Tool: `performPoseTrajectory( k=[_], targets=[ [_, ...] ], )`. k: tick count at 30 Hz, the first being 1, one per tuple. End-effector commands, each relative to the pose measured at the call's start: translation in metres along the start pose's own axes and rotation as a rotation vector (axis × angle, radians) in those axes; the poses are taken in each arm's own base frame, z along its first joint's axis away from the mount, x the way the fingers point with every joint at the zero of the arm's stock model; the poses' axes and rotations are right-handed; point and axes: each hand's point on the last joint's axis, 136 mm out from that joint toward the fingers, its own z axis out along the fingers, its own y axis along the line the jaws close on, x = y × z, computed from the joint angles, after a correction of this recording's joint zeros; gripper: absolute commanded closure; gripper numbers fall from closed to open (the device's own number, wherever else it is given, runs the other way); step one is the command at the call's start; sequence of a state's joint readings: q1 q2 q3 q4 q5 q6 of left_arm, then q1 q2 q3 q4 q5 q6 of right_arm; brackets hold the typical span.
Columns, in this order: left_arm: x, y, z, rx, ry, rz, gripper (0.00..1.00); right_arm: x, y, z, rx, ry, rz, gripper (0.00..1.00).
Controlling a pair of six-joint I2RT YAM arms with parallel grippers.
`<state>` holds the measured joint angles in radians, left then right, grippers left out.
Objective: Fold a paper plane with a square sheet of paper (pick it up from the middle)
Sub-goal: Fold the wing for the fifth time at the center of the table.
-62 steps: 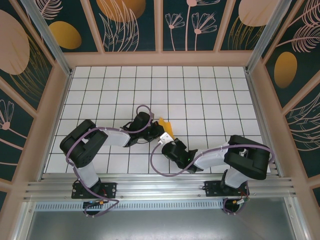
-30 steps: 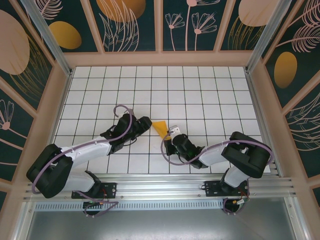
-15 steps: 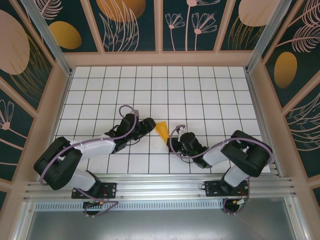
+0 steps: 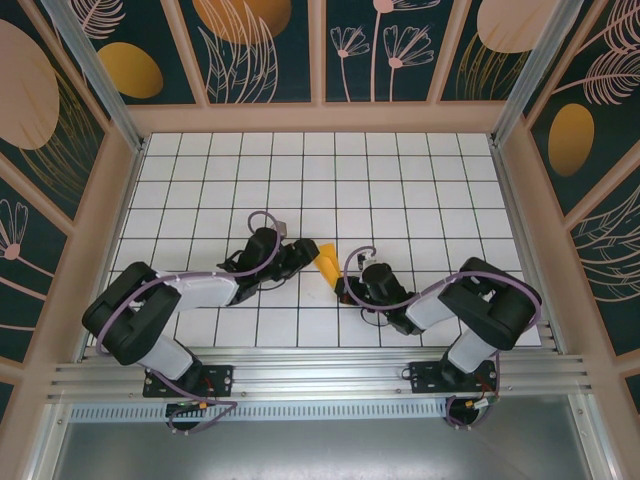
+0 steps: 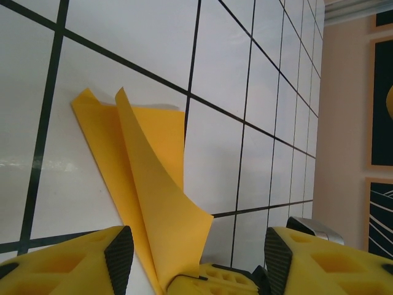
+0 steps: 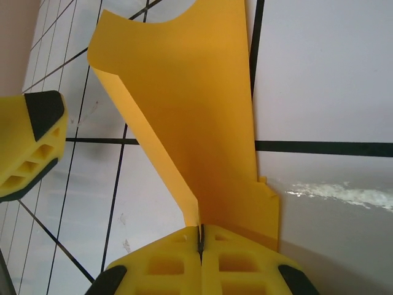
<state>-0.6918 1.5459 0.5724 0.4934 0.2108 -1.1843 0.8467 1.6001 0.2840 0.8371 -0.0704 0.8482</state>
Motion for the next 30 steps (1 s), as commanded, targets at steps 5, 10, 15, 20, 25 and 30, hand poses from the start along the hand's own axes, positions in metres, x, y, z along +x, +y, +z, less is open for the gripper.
performPoseTrajectory(
  k=[5, 10, 15, 20, 25, 30],
  targets=[
    [0.000, -0.036, 0.008, 0.134, 0.047, 0.001, 0.39, 0.006, -0.008, 0.002, 0.016, 0.065, 0.088, 1.00],
    [0.008, -0.047, 0.018, 0.185, 0.115, 0.013, 0.37, 0.008, -0.011, 0.003, 0.014, 0.090, 0.110, 1.00],
    [0.012, -0.047, 0.034, 0.193, 0.155, 0.013, 0.37, 0.012, -0.016, 0.005, 0.022, 0.105, 0.123, 1.00],
    [0.014, -0.042, 0.043, 0.184, 0.168, 0.007, 0.36, 0.012, -0.018, 0.005, 0.031, 0.107, 0.125, 1.00],
    [0.016, -0.041, 0.044, 0.184, 0.177, 0.006, 0.34, 0.013, -0.020, 0.006, 0.042, 0.110, 0.124, 1.00],
    [0.022, -0.035, 0.048, 0.179, 0.200, 0.006, 0.33, 0.011, -0.019, 0.007, 0.047, 0.113, 0.126, 1.00]
  ],
)
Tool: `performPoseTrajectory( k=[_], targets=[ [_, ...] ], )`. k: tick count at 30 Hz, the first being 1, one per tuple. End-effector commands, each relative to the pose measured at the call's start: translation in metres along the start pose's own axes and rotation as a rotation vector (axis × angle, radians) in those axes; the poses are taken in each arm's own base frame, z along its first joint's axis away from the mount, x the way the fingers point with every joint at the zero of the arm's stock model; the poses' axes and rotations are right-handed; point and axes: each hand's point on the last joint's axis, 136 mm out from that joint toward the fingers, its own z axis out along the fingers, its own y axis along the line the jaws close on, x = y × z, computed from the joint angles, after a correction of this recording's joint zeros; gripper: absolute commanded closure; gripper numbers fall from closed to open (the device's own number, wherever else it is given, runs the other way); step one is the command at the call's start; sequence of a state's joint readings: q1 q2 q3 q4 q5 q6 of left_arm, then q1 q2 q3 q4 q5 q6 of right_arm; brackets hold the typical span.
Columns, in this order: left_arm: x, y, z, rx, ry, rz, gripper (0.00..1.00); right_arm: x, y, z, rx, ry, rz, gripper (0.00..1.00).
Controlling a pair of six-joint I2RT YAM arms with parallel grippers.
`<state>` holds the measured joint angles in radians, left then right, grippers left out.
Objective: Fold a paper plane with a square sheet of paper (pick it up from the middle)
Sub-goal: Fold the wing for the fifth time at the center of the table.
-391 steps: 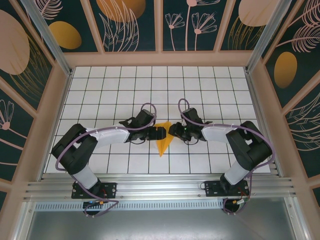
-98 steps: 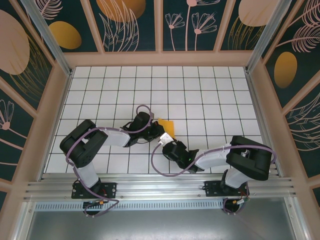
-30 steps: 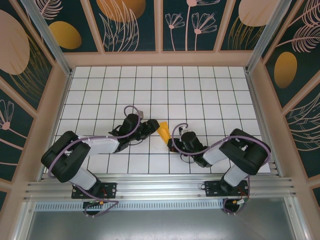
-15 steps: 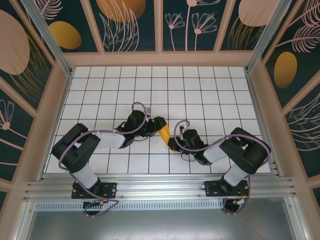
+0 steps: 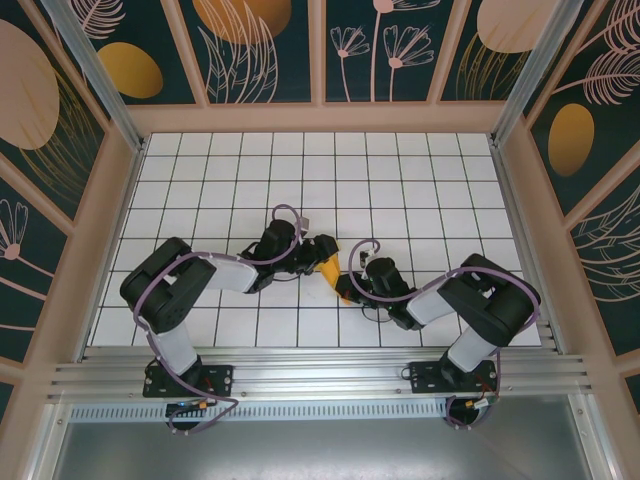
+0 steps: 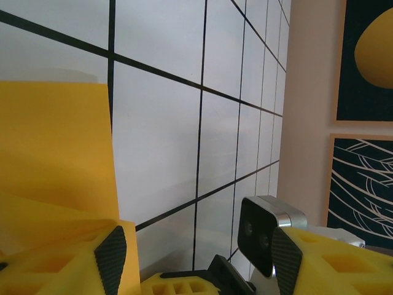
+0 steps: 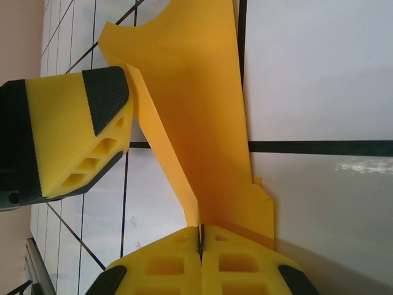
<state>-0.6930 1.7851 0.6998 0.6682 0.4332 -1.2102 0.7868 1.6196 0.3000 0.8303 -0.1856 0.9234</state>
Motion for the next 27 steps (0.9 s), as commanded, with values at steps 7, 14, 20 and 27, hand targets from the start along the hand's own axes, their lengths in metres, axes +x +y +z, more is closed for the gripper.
performPoseTrajectory(
  k=[7, 14, 20, 27],
  targets=[
    [0.003, 0.007, 0.012, 0.012, 0.023, 0.016, 0.32, 0.010, -0.020, 0.006, 0.092, 0.061, 0.016, 1.00],
    [0.002, 0.019, 0.015, -0.031, 0.011, 0.031, 0.31, 0.012, -0.020, 0.007, 0.108, 0.079, 0.017, 0.97],
    [0.000, -0.002, 0.009, 0.036, 0.004, 0.064, 0.29, 0.011, -0.022, 0.006, 0.125, 0.079, 0.032, 1.00],
    [-0.010, -0.033, -0.026, 0.093, -0.109, 0.118, 0.24, 0.012, -0.023, 0.001, 0.064, 0.086, 0.144, 1.00]
  ],
)
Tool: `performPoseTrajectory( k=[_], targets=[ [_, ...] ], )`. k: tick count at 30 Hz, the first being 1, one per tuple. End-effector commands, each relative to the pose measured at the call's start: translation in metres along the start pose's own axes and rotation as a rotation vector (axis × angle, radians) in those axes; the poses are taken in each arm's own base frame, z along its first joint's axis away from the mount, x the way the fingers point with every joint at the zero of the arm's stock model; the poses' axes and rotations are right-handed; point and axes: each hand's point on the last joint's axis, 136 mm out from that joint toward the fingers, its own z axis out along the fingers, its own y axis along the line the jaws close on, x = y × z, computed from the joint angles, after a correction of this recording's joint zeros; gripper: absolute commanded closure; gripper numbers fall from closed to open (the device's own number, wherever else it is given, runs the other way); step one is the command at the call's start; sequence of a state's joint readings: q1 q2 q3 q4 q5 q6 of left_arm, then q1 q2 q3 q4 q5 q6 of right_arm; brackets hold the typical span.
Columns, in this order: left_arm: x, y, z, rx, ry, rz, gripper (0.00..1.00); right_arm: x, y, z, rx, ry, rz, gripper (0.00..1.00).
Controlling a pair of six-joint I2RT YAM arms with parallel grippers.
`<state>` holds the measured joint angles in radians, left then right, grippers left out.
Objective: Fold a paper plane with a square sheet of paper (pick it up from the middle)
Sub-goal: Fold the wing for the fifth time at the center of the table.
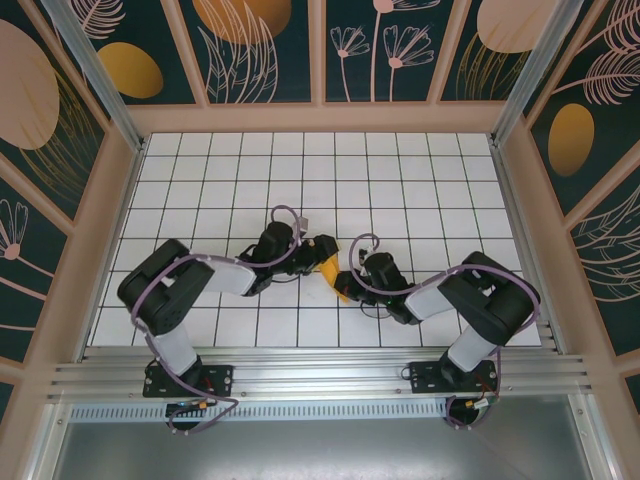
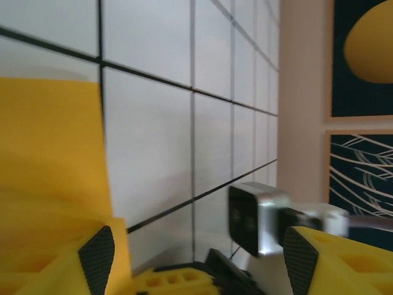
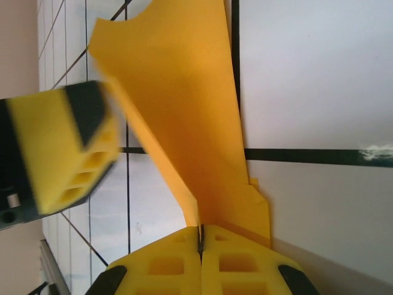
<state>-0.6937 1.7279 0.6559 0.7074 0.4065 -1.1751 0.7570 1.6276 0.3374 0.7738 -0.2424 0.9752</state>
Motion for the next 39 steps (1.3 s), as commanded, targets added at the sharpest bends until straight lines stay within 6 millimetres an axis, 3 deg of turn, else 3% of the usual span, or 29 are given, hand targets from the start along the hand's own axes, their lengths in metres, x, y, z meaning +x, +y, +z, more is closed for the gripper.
performPoseTrajectory(
  k=[1, 18, 32, 39],
  targets=[
    [-0.008, -0.023, -0.014, 0.065, -0.071, 0.058, 0.24, 0.013, -0.024, -0.001, 0.057, 0.047, 0.074, 1.00],
    [0.017, -0.017, 0.009, 0.148, 0.053, 0.012, 0.28, 0.011, -0.031, -0.001, 0.092, 0.052, 0.142, 1.00],
    [0.017, 0.032, 0.032, -0.019, 0.060, -0.009, 0.29, 0.007, -0.023, -0.006, 0.084, 0.045, 0.104, 0.97],
    [0.024, 0.057, 0.032, -0.116, 0.083, -0.013, 0.29, -0.002, -0.003, -0.017, 0.073, 0.034, 0.026, 0.82]
  ],
)
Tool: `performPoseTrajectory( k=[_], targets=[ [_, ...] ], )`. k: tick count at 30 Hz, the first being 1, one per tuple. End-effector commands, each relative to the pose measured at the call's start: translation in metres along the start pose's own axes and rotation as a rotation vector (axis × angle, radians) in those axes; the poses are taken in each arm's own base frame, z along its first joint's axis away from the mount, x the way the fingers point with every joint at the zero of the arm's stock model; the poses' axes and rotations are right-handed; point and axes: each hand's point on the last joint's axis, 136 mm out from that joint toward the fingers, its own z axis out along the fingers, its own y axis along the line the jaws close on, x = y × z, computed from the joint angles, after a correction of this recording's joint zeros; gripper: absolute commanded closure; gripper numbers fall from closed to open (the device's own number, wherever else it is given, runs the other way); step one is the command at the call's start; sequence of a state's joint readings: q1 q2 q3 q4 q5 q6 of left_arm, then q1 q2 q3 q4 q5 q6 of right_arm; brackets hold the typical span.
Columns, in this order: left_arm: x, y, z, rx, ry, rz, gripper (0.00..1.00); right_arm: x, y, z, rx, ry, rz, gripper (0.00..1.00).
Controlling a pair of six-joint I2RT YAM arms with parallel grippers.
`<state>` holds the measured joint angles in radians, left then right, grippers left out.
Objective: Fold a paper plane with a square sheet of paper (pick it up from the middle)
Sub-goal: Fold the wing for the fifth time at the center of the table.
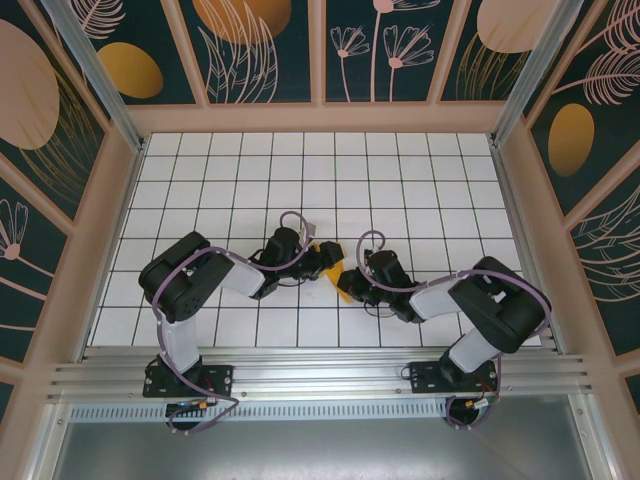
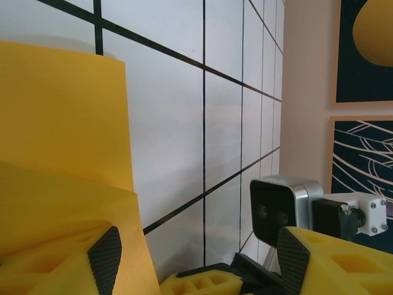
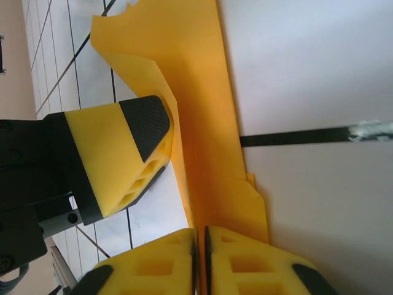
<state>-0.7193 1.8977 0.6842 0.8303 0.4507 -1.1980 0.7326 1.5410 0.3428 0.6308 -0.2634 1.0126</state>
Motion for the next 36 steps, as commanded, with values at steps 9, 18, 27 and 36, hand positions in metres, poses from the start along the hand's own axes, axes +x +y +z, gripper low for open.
performPoseTrajectory(
  k=[9, 18, 27, 36],
  targets=[
    [0.007, 0.036, 0.007, -0.129, 0.032, 0.023, 0.30, 0.001, 0.010, -0.016, 0.063, 0.053, -0.086, 0.77],
    [0.006, 0.034, 0.007, -0.125, 0.034, 0.027, 0.30, 0.010, -0.002, -0.013, 0.091, 0.098, -0.077, 0.92],
    [0.006, 0.034, 0.008, -0.130, 0.038, 0.026, 0.30, 0.033, -0.029, -0.008, 0.122, 0.176, -0.028, 1.00],
    [0.008, 0.036, 0.008, -0.140, 0.051, 0.027, 0.30, 0.032, -0.036, -0.015, 0.173, 0.161, -0.032, 0.94]
  ],
)
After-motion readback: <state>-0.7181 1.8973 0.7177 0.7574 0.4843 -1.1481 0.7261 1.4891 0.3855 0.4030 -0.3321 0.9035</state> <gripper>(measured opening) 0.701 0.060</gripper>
